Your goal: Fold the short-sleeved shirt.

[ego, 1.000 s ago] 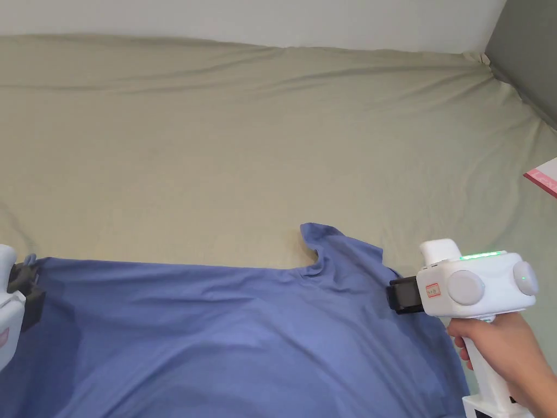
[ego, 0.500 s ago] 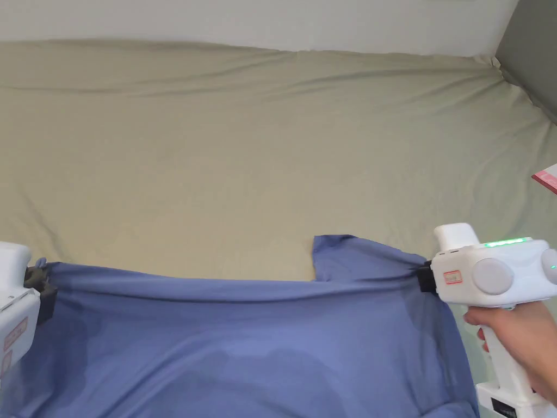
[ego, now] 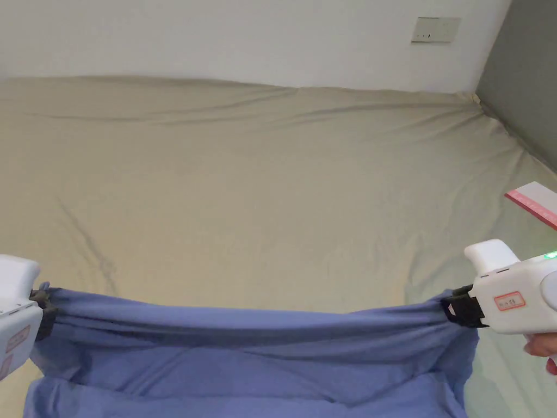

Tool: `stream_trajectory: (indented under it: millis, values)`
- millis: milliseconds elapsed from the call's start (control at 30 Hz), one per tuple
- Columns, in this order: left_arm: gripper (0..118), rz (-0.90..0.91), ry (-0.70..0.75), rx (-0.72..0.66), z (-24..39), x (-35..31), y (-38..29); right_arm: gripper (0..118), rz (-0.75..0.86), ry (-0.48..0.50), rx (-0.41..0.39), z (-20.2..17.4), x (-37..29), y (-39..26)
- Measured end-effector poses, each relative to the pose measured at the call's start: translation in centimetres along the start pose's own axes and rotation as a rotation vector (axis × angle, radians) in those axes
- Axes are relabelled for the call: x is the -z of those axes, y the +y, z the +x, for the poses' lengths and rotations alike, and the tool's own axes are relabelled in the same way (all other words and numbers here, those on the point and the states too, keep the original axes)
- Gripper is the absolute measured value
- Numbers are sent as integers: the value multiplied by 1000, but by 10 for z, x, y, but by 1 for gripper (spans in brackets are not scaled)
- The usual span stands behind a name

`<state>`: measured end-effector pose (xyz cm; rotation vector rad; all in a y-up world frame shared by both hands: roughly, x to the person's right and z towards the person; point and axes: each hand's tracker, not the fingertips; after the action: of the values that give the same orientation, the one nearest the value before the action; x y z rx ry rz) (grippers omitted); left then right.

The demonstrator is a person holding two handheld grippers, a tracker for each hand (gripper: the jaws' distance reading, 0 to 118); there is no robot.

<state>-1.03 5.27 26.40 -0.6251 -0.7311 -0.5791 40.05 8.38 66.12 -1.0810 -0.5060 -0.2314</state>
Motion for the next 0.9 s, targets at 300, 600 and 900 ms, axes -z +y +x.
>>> stream_trajectory:
  millis: [300,600,900]
  values:
    - [1,-138,-60,55,11,-9,-72,9,-193,54,-13,-12,13,-80]
    - [1,-289,-120,103,19,16,-119,9,-321,66,6,-19,53,-119]
    - [1,-434,-175,136,24,52,-138,9,-429,70,5,-24,99,-137]
